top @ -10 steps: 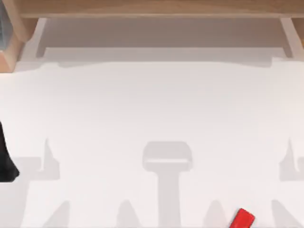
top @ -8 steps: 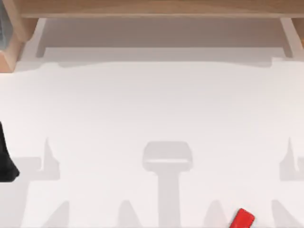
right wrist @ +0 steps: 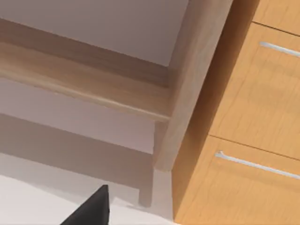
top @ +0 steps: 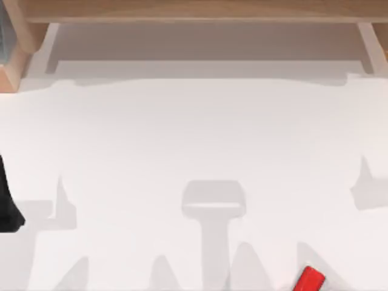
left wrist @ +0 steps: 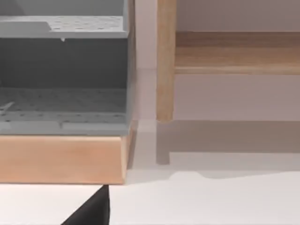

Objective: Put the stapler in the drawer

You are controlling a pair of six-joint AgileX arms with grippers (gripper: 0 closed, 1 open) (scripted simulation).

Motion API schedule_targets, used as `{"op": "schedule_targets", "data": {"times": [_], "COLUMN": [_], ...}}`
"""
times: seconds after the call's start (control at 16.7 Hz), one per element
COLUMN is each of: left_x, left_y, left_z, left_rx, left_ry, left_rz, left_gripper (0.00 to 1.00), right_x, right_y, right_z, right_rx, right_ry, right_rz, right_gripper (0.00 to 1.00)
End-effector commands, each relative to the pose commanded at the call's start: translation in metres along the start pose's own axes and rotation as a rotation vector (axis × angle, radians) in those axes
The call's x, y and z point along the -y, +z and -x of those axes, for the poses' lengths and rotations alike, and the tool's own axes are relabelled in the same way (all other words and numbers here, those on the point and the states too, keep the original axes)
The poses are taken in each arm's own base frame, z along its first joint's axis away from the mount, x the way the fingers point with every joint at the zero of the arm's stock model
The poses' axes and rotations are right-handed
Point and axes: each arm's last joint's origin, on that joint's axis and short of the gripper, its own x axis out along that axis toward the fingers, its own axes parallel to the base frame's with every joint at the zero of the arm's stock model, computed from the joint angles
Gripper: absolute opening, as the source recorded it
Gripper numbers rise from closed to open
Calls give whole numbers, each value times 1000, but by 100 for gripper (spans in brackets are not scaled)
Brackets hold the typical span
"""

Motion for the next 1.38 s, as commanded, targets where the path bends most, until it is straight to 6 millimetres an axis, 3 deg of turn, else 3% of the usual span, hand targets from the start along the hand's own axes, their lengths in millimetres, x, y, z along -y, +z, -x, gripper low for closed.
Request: {"op": "schedule_targets", "data": {"times": [0.3,0.54,0.78,0.96,1.2,1.38], "left_x": [0,0,0,0,0,0], "left_y": [0,0,0,0,0,0], "left_z": [0,0,0,0,0,0], "left_rx": [0,0,0,0,0,0], "left_ry": [0,0,0,0,0,0], "left_rz": [0,0,0,0,0,0], "left_gripper": [100,100,100,100,100,100], "right_x": [34,72,108,127,139,142], "right_y": [35,24,-32,-89,-151,-171], "right_z": [-66,-143,-212,-244,-262,-265], "right_rx": [9,1,-20,-36,-48,-50], "right_ry": [-21,-40,-39,-28,-15,-13], "right_rz": [343,643,915,1083,1240,1290], "right_gripper": [100,100,100,100,100,100]}}
